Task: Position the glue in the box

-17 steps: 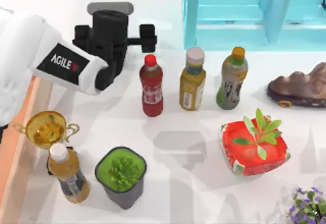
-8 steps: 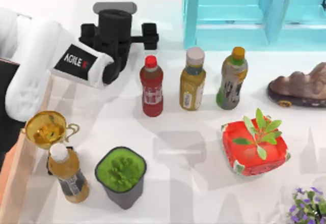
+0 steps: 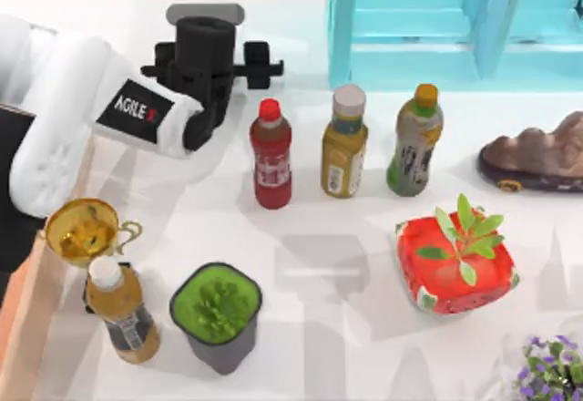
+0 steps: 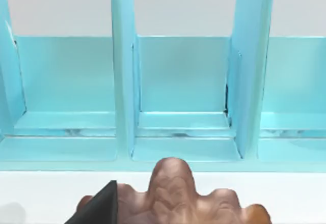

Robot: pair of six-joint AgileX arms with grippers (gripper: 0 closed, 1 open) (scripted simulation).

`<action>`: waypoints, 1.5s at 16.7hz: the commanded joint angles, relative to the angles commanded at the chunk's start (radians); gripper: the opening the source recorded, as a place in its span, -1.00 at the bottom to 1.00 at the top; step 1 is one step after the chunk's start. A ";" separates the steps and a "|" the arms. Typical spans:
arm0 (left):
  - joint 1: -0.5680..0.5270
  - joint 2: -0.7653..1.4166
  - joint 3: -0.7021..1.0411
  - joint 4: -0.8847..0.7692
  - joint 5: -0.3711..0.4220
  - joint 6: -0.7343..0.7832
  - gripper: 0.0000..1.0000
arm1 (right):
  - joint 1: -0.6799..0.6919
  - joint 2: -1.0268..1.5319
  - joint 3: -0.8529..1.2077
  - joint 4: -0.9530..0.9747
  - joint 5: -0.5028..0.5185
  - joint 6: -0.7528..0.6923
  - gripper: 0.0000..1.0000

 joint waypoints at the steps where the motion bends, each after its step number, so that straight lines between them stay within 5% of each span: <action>1: 0.000 0.000 0.000 0.000 0.000 0.000 -0.06 | 0.000 0.000 0.000 0.000 0.000 0.000 1.00; 8: 0.000 0.000 0.000 0.000 0.000 0.000 -1.00 | 0.000 0.000 0.000 0.000 0.000 0.000 1.00; 18: -0.003 -0.014 0.000 -0.016 -0.001 0.002 -1.00 | 0.000 0.000 0.000 0.000 0.000 0.000 1.00; 25: -0.004 -0.190 0.037 -0.234 -0.002 0.002 -1.00 | 0.000 0.000 0.000 0.000 0.000 0.000 1.00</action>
